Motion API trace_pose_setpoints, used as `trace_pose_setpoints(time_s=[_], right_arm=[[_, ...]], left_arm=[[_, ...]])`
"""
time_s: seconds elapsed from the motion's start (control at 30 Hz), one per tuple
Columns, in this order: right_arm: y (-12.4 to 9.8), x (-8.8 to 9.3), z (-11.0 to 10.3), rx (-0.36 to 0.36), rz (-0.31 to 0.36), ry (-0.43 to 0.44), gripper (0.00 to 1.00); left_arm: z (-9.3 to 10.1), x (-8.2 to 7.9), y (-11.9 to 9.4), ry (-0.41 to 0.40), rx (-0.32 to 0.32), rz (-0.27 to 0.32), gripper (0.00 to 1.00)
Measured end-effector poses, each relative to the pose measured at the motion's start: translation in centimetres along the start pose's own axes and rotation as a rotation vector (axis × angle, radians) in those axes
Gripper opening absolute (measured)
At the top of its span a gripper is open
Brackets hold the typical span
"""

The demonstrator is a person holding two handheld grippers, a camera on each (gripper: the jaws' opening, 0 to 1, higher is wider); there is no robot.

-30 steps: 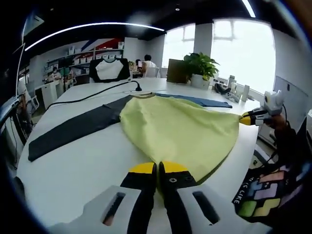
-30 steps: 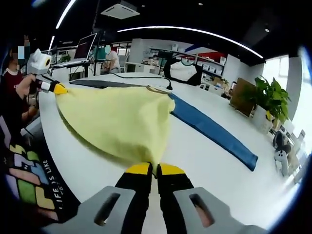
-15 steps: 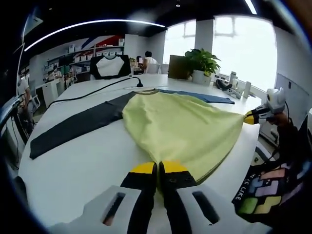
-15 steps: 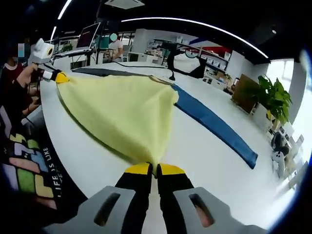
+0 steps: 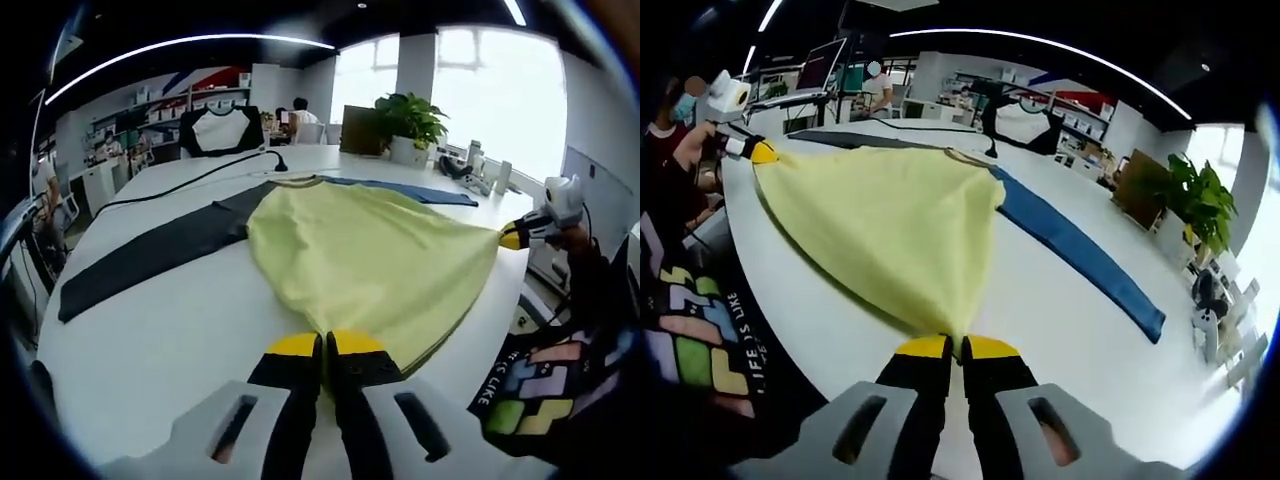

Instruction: Fold the garment on the visible template until the final outline fits inside the template.

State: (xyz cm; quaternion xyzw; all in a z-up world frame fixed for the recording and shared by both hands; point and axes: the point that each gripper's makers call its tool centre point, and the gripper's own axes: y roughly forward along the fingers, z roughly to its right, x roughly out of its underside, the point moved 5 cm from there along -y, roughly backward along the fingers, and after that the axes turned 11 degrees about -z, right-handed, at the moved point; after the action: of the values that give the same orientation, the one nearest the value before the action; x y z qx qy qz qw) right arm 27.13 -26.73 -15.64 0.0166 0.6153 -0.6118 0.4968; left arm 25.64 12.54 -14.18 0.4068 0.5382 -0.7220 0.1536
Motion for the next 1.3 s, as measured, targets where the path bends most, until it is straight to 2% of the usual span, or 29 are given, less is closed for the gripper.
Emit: trace_pose_setpoints(time_s=[0.1,0.13,0.2,0.23,0.33,0.43,0.57,0.93,1.03,1.13,1.23,1.3], right_arm=[[-0.1,0.2,-0.1,-0.034,0.006,-0.003,0.03],[-0.3,0.0,-0.2,-0.063,0.043,0.017,0.03],[-0.7,0.4,0.3,-0.070,0.026,0.034,0.04],[-0.8,0.5,0.4,-0.064,0.026,0.037,0.04],[-1.7,1.0,2.3,0.020,0.014,0.064,0.00],[-2.4,1.1,3.2,0.030,0.037,0.101,0.00],[-2.7,1.3,3.6,0.056,0.036,0.106,0.00],[-3.2,1.5,4.6,0.085,0.059,0.136,0.01],[-3.4,1.6,4.8,0.096,0.056,0.141,0.01],[-3.6,1.4,5.1,0.105,0.063,0.144,0.02],[-4.0,1.2,5.3,0.114,0.089,0.148,0.03],[-4.2,1.0,5.4,0.117,0.107,0.152,0.04]], left_arm=[[0.1,0.0,0.0,0.002,0.002,0.001,0.03],[0.1,0.0,0.0,-0.001,-0.004,-0.001,0.03],[0.5,0.0,0.2,0.029,-0.022,-0.024,0.03],[0.6,0.1,0.2,0.029,-0.012,-0.025,0.03],[0.5,-0.1,-0.1,0.013,-0.004,-0.011,0.03],[0.5,0.1,0.0,0.019,-0.006,-0.026,0.03],[1.0,0.1,-0.1,0.054,-0.007,-0.025,0.03],[1.1,-0.8,-2.8,0.079,-0.029,0.024,0.04],[1.3,-0.5,-3.1,0.103,-0.022,0.000,0.05],[0.8,-1.2,-4.1,0.087,-0.048,0.052,0.05],[0.3,-1.2,-4.5,0.088,-0.067,0.062,0.05],[-0.6,-1.8,-4.8,0.082,-0.122,0.106,0.05]])
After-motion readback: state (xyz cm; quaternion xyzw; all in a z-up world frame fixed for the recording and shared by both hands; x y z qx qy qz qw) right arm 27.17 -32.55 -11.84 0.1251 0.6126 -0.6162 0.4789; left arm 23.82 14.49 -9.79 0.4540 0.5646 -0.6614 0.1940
